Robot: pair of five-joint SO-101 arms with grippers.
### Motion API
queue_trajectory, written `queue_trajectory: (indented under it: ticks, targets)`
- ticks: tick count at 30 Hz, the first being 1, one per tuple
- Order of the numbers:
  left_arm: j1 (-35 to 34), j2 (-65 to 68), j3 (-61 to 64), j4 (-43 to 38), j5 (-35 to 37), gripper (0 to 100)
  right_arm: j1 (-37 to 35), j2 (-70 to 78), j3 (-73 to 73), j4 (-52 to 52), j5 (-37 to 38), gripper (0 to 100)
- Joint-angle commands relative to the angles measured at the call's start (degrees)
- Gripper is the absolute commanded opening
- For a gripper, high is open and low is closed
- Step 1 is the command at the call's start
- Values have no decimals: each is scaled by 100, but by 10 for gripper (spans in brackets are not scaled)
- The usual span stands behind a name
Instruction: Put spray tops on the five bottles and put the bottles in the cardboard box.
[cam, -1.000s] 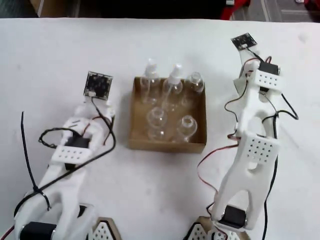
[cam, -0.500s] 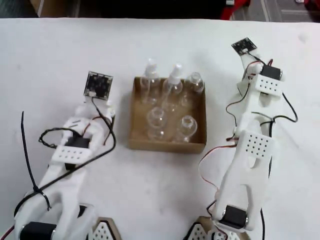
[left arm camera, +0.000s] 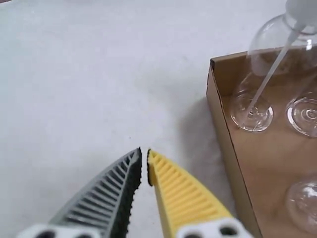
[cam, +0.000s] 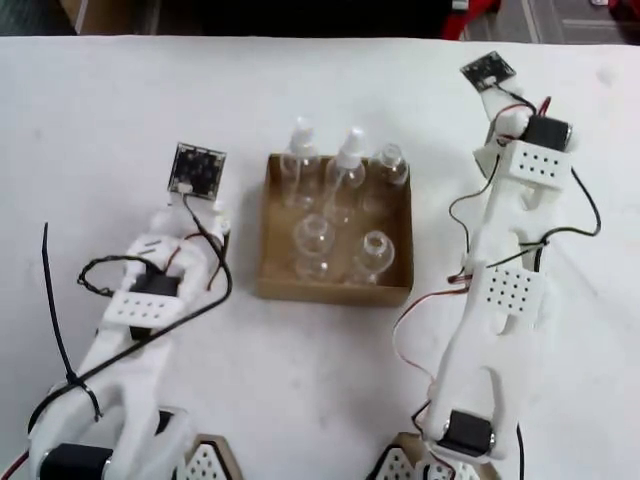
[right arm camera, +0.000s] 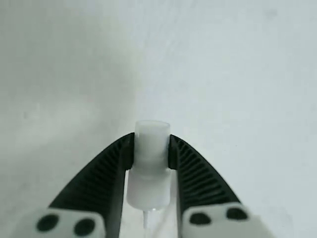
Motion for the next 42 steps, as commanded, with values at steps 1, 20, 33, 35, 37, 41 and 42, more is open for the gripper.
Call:
queue_trajectory:
  ticks: [1,20,33,35,37,41,42]
  targets:
    - [57,-22,-35,-141,-44,24,-207,-892,-316,488,44,16]
    - [57,-22,-35,-141,-44,24,119,-3125,-237,716,-1486,16]
    - [66,-4,-35,-141,-44,24,347,-3987,360,725,-2277,16]
    - [66,-4,-35,-149,-44,24,303,-4418,1046,725,-2286,16]
    - [66,-4,-35,-202,-44,24,154,-4954,1890,716,-2286,16]
    - [66,4,-9,-273,-44,24,-207,-6185,3516,690,-2295,16]
    - [66,4,-9,-273,-44,24,-303,-6475,3851,681,-2303,16]
